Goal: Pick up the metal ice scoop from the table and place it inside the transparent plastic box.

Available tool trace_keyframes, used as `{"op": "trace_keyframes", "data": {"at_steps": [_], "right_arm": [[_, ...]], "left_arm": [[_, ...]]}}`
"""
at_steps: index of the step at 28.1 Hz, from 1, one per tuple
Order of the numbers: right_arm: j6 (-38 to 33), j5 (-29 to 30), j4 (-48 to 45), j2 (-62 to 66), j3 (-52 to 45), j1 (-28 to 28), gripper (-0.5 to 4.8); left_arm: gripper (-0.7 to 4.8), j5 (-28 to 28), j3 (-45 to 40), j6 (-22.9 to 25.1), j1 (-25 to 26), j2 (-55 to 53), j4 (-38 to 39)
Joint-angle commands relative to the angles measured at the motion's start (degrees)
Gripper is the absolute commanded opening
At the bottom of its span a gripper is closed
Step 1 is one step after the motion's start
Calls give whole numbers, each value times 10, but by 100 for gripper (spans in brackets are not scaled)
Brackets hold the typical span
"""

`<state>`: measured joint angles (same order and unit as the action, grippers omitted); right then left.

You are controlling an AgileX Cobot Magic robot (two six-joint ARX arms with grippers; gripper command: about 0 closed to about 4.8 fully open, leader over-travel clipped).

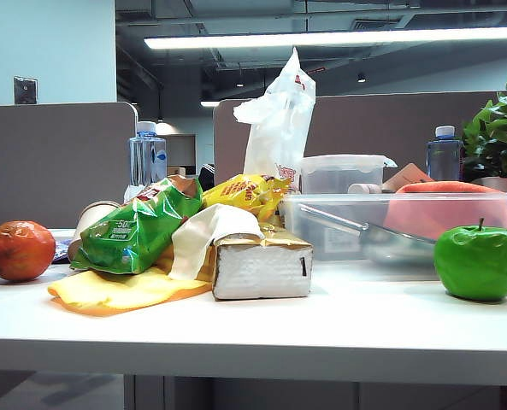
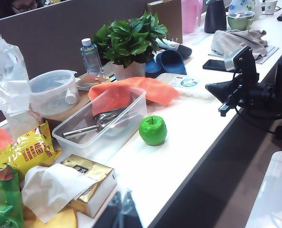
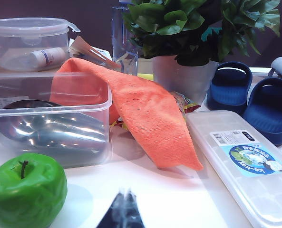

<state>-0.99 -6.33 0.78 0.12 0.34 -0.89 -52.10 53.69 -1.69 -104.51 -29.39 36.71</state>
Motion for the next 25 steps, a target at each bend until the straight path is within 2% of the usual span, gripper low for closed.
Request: {"op": "trace_keyframes", "data": {"at_steps": [1,4,7,10,11,14,15,18,20,25], "right_arm": [[0,0,-10,0,1,0,-1],[0,0,-10,0,1,0,-1],[0,0,-10,0,1,0,-1],[0,0,-10,0,1,0,-1],[0,0,-10,0,1,0,-1],[0,0,-10,0,1,0,-1],[0,-2,-8,0,1,1,-1],[0,0,-9,0,1,-1,-1],[0,0,-10,0,1,0,-1],[0,0,-9,0,1,-2,-1]], "left_arm": [[-6,-2,-1,21,11,0,-1],[-6,8,-16,18,89,-1,-6],[-6,108,-70,22,246,1,-52],[-6,288,-145,21,431,17,-131],[-6,365,-172,19,501,26,-163],[-6,557,-241,-7,673,55,-246],[-6,589,-259,-19,713,68,-267],[-5,603,-316,-31,808,119,-309],[-6,589,-346,-28,847,156,-315],[-6,554,-404,-16,896,227,-317]]}}
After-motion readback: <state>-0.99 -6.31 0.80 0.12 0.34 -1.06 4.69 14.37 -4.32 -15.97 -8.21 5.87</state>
